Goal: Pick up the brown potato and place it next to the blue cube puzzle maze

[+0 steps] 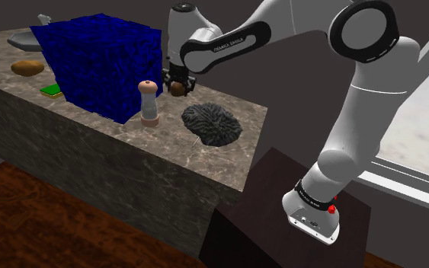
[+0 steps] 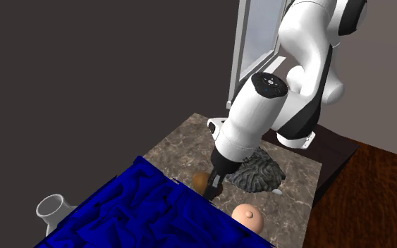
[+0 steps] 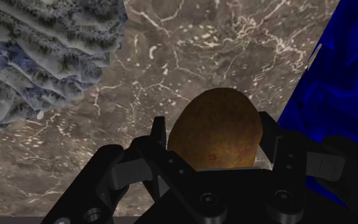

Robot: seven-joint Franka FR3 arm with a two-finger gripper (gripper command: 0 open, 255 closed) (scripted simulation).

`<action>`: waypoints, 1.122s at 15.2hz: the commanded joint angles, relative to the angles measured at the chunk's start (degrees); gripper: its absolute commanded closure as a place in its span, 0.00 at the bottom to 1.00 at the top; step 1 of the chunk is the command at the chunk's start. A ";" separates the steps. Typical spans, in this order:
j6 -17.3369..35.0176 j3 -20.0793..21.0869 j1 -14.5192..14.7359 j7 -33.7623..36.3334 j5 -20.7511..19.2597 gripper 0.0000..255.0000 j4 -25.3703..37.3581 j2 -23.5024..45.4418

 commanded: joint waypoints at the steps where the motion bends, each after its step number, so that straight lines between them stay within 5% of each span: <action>1: 1.30 -0.20 0.09 0.64 -0.65 1.00 -0.84 0.56; 17: 8.13 -2.05 1.21 5.04 -5.40 1.00 -3.74 5.43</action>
